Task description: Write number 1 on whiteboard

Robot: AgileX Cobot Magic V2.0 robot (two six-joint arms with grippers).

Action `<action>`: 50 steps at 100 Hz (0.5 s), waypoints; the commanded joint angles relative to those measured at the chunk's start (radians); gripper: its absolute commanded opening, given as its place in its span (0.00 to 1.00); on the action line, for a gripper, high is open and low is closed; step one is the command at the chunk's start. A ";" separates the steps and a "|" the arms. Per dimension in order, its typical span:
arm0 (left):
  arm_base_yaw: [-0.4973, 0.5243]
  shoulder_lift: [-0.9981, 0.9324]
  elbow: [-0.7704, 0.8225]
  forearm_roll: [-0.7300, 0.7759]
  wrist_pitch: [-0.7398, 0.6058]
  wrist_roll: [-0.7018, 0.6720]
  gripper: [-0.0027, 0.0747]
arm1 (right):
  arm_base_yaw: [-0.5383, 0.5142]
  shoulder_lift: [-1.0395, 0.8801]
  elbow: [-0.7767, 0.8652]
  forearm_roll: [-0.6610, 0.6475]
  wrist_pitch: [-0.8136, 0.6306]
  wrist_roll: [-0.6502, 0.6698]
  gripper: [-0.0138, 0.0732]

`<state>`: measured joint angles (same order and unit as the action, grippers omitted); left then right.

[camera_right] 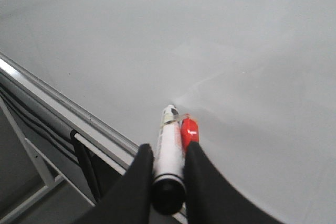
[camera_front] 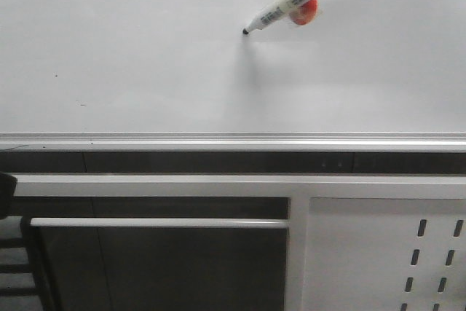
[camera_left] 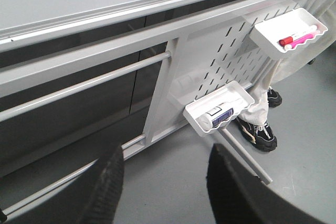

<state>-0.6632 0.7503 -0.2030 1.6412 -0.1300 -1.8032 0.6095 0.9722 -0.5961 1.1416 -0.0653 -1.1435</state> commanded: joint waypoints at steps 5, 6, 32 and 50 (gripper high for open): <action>-0.007 -0.004 -0.026 -0.034 0.012 -0.010 0.46 | 0.107 -0.016 0.003 -0.001 -0.221 -0.013 0.10; -0.007 -0.004 -0.026 -0.034 0.012 -0.010 0.46 | 0.113 -0.016 0.005 -0.001 -0.236 -0.013 0.10; -0.007 -0.004 -0.026 -0.034 0.012 -0.010 0.46 | 0.274 -0.018 0.055 0.021 -0.468 -0.066 0.10; -0.007 -0.004 -0.026 -0.034 0.012 -0.010 0.46 | 0.346 -0.055 0.057 0.154 -0.558 -0.228 0.10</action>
<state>-0.6632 0.7503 -0.2030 1.6412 -0.1283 -1.8032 0.9292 0.9481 -0.5117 1.2577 -0.5056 -1.2704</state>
